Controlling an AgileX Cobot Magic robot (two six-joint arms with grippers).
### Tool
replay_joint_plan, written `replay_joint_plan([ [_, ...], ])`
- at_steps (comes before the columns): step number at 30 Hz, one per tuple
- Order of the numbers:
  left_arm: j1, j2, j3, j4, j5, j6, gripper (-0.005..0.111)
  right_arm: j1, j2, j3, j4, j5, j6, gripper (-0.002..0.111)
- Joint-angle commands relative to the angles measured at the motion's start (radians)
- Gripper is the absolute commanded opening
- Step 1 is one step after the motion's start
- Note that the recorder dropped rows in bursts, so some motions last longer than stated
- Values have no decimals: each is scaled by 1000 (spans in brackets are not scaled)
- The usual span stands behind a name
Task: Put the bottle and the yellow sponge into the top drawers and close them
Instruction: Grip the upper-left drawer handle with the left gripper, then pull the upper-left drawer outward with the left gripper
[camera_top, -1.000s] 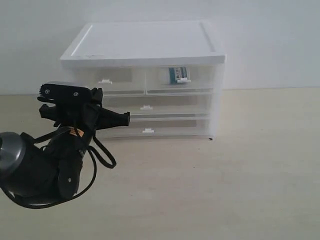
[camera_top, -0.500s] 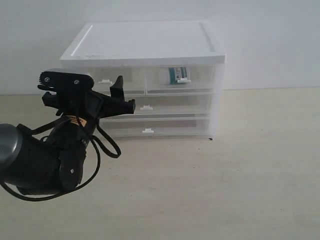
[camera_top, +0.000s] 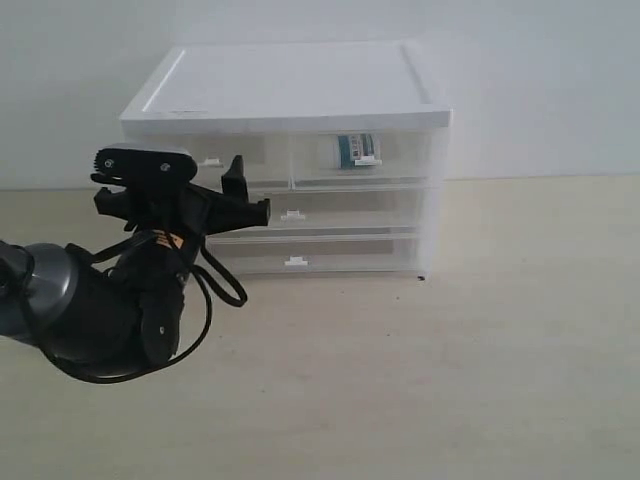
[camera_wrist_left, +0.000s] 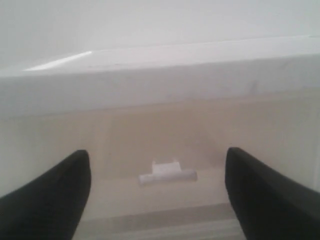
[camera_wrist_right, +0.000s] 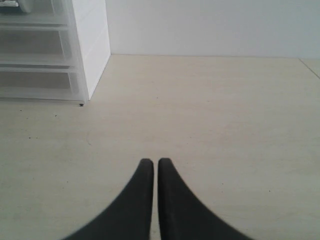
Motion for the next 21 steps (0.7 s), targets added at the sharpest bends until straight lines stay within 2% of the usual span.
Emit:
replay_joint_plan([
  [1,1,0,-15,4,-5,5,67,-2,-5,5,2,-6,-2,1],
  [10,1,2,-15,-18,-5,9,41,-2,-5,5,2,-6,-2,1],
  [15,1,2,-15,-23,-5,9,4,-2,-5,5,2,-6,-2,1],
  [21,1,2,-10,-42,-5,13,4,-2,-5,5,2,-6,-2,1],
])
